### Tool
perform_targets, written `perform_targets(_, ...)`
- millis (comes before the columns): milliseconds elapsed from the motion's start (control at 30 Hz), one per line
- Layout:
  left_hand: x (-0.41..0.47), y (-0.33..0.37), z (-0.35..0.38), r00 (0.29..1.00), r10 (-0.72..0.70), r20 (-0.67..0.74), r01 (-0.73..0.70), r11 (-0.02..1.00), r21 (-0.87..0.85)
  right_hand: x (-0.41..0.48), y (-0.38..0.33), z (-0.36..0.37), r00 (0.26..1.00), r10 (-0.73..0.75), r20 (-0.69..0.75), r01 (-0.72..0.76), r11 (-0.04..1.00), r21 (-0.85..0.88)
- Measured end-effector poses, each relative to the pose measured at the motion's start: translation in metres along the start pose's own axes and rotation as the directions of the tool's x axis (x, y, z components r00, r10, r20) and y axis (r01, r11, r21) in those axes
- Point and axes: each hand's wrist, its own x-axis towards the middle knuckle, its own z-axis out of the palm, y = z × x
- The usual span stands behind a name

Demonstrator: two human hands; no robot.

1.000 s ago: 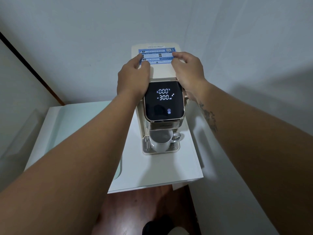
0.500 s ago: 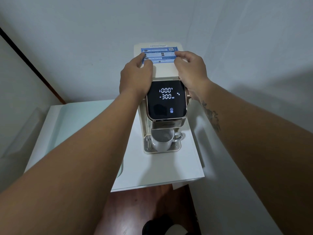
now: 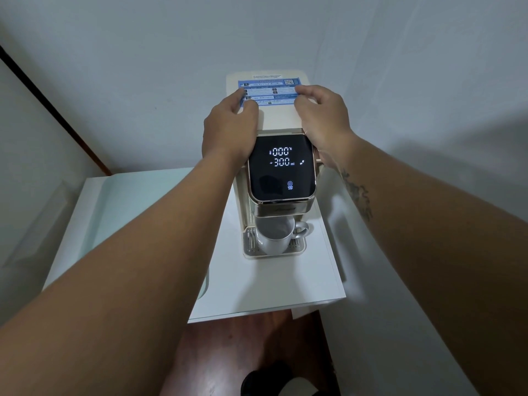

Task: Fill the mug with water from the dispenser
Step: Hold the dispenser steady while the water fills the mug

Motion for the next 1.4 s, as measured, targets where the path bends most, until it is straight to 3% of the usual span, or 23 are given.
perform_targets(1400,0.0027,-0.0021,-0.0001,1.000,0.003,0.005,-0.003,1.000,0.011,0.0032,0.0028,0.0010,1.000,-0.004,-0.003,0.004,1.000,-0.016)
